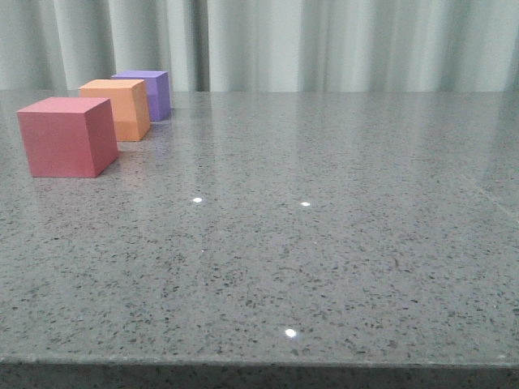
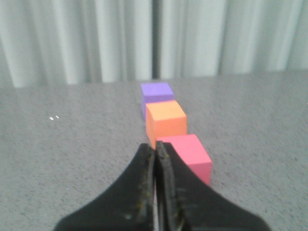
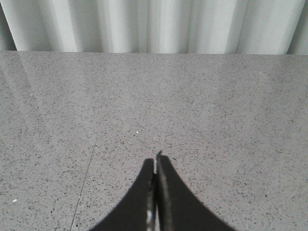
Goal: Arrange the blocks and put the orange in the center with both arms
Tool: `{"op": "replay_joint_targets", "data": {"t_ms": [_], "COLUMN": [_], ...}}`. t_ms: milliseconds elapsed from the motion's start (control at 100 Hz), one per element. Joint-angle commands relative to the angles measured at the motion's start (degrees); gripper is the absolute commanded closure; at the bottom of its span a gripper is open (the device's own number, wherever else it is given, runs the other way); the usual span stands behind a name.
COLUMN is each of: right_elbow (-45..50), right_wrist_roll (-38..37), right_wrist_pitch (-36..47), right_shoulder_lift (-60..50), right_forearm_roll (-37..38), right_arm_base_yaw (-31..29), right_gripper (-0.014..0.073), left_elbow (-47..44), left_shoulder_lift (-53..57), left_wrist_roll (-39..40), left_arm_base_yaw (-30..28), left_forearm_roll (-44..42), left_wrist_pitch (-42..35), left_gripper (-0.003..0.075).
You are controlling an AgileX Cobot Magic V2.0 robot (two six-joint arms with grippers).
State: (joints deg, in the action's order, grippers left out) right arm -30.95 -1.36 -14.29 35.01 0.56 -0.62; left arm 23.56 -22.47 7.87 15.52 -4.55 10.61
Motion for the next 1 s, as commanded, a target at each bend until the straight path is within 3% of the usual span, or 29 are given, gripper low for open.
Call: {"op": "replay_joint_targets", "data": {"t_ms": [0,300,560,810,990], "right_elbow": [-1.47,-1.47,-1.47,-1.47,-1.47], "right_wrist_roll": [0.60,0.60,0.60,0.60,0.60], "right_wrist_pitch": [4.77,4.77,4.77,4.75,4.75], "right_shoulder_lift": [-0.27,-0.27,-0.27,-0.27,-0.27], "right_forearm_roll": [0.50,0.50,0.50,0.50,0.50], "right_arm_base_yaw": [-0.45,-0.45,-0.45,-0.45,-0.45], "right_gripper": [0.0662,0.0662,0.0662,0.0662,0.0662], "left_elbow": [-1.36,-12.39,-21.03,-26.19,-26.09], "left_shoulder_lift": [2.54,14.81,24.69,24.77,24.77], "left_wrist_roll": [0.03,0.03,0.03,0.03,0.03], "left_arm_base_yaw": [-2.38,-9.09,-9.86,-9.86,-9.86], "left_forearm_roll": [-0.15,0.21,0.21,-0.42,-0.67], "left_wrist_pitch": [-7.20,-7.20,-7.20,-15.62,-15.31], "left_gripper": [0.0741,0.0741,0.0741,0.0741,0.0741]}}
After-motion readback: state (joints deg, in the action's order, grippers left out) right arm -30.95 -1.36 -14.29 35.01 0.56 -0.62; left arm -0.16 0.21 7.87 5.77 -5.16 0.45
